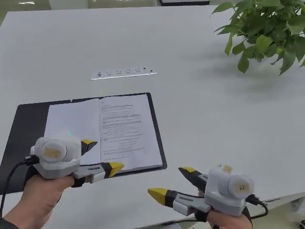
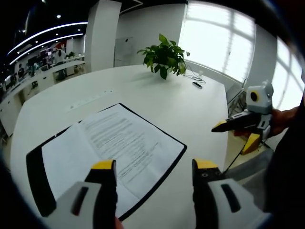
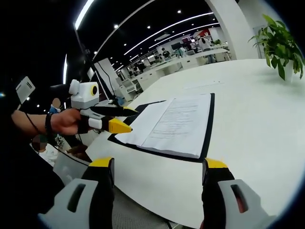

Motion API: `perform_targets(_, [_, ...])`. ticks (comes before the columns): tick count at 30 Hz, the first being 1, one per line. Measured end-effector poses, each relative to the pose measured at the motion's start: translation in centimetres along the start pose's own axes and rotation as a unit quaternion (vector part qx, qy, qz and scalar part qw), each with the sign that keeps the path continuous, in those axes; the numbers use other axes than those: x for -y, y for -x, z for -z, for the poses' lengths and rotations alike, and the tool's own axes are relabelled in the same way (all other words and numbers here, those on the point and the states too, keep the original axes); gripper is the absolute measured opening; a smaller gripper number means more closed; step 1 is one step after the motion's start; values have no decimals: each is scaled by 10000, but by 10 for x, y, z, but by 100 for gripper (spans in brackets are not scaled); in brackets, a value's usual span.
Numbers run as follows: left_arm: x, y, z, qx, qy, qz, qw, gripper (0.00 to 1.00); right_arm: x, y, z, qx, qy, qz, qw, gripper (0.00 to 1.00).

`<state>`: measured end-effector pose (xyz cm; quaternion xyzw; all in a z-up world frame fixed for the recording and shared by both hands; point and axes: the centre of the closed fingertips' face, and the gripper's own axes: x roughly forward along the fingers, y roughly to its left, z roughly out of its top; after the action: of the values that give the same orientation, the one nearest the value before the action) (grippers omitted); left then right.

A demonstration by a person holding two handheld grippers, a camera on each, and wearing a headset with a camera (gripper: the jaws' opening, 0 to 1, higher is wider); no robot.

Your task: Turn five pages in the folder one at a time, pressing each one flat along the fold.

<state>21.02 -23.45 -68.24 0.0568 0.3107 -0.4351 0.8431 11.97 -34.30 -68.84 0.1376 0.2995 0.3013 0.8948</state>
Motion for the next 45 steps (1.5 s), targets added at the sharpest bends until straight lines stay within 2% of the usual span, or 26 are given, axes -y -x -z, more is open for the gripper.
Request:
perform_targets(6, [4,-34,-2,-99,-42,163,9998,62,3,-4,1,-57,-54,-18,10000,74])
perform_targets(8, [9,-46,-5,-87,-96,219,9997,61,4,-5,3,-86,-116,-26,9999,75])
perform_targets(12, [9,-72,-1,-90,35,233,9997,61,6,-4,7,-230,-16,30,9997,76])
perform_targets(20, [19,-101,3,-72,176,201,9996,61,9,-3,13,-278,-176,53,9994,76])
perform_targets(23, [17,-110,10,-191,167,93,9996,60,9,-1,14,-277,-184,58,9994,76])
perform_targets(25, [17,-116,13,-269,151,21,9995,60,8,0,9,-156,-246,51,9996,76])
perform_targets(30, [18,-126,17,-284,196,-54,9994,61,10,0,7,-144,-265,72,9995,76])
perform_targets(33, [22,-131,24,-346,49,-88,9993,61,11,1,5,-78,-283,70,9995,76])
perform_targets(36, [21,-133,24,-332,72,-178,9993,62,11,1,4,-35,-321,71,9995,75])
perform_targets(38, [20,-135,26,-333,-36,-248,9991,61,11,1,3,-19,-342,74,9994,75])
perform_targets(41, [19,-136,32,-441,-612,-343,9966,60,9,1,1,53,-386,55,9992,75])
perform_targets(42, [23,-137,33,-415,-547,-302,9972,61,8,1,0,93,-405,37,9991,75])
perform_targets(45, [23,-138,33,-421,-586,-315,9969,63,7,0,0,89,-405,21,9991,74])
